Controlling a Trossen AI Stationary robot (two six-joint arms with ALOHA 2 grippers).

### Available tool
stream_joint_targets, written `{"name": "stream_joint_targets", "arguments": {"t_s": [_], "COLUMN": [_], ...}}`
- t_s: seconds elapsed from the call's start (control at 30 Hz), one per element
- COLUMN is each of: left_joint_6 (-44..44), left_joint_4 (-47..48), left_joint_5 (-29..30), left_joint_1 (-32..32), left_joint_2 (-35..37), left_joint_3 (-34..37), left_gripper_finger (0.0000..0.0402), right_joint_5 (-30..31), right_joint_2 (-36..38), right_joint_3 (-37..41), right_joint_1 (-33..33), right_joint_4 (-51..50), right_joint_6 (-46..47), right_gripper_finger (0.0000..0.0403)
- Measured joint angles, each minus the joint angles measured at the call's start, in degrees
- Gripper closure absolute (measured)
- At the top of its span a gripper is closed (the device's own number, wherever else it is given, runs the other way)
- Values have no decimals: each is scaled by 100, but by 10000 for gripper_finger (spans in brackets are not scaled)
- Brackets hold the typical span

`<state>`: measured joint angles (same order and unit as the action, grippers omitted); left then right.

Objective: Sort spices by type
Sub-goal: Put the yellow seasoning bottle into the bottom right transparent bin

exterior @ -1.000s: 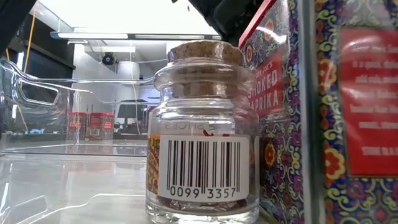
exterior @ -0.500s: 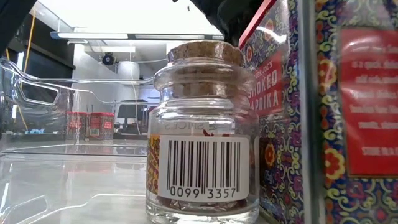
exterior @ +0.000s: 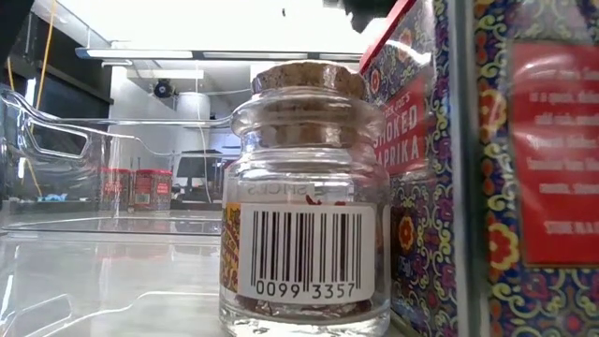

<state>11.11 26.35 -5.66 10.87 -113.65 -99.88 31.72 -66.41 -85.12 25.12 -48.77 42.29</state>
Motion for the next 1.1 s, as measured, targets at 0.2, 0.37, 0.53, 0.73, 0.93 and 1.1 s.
{"name": "stream_joint_targets", "arguments": {"t_s": [0.2,0.37,0.53,0.73,0.93,1.1], "left_joint_6": [-309,-869,-898,-765,-653,-638], "left_joint_4": [-1523,-1831,-1677,-989,-844,-806], "left_joint_5": [155,509,778,503,401,399], "left_joint_1": [469,523,499,351,282,217], "left_joint_2": [-525,-958,-960,-961,-1034,-1034], "left_joint_3": [-2,11,4,4,11,9], "left_gripper_finger": [393,400,401,401,401,401], "right_joint_5": [3,1,17,42,88,126], "right_joint_2": [0,0,0,0,0,0], "right_joint_3": [0,0,0,0,0,0], "right_joint_1": [-2,-1,-2,-2,0,-2], "right_joint_4": [8,13,15,19,19,19], "right_joint_6": [-26,85,138,177,181,141], "right_gripper_finger": [403,403,403,403,403,403]}}
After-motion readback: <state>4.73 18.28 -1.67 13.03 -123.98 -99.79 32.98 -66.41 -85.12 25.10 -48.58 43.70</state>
